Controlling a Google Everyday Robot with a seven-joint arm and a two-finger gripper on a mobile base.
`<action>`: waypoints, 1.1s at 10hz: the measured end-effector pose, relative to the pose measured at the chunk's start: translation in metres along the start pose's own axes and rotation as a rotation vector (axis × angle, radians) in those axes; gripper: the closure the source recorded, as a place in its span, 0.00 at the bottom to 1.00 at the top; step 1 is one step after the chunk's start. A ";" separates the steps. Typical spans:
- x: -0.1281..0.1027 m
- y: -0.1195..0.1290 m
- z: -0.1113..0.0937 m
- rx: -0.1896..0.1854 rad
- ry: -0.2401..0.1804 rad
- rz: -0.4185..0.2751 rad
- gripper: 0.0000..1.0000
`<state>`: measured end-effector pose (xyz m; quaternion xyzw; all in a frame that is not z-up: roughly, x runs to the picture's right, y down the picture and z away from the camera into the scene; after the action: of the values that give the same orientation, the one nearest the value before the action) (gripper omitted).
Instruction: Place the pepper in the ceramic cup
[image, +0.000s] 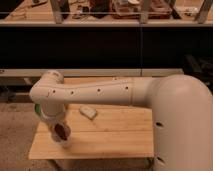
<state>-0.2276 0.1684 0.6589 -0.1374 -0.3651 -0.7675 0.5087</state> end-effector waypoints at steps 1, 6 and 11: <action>-0.001 0.000 0.001 0.007 -0.002 -0.002 1.00; -0.005 0.001 0.006 0.011 -0.007 -0.011 1.00; -0.010 0.006 0.016 0.008 -0.017 -0.007 0.82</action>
<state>-0.2204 0.1846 0.6668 -0.1405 -0.3728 -0.7667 0.5034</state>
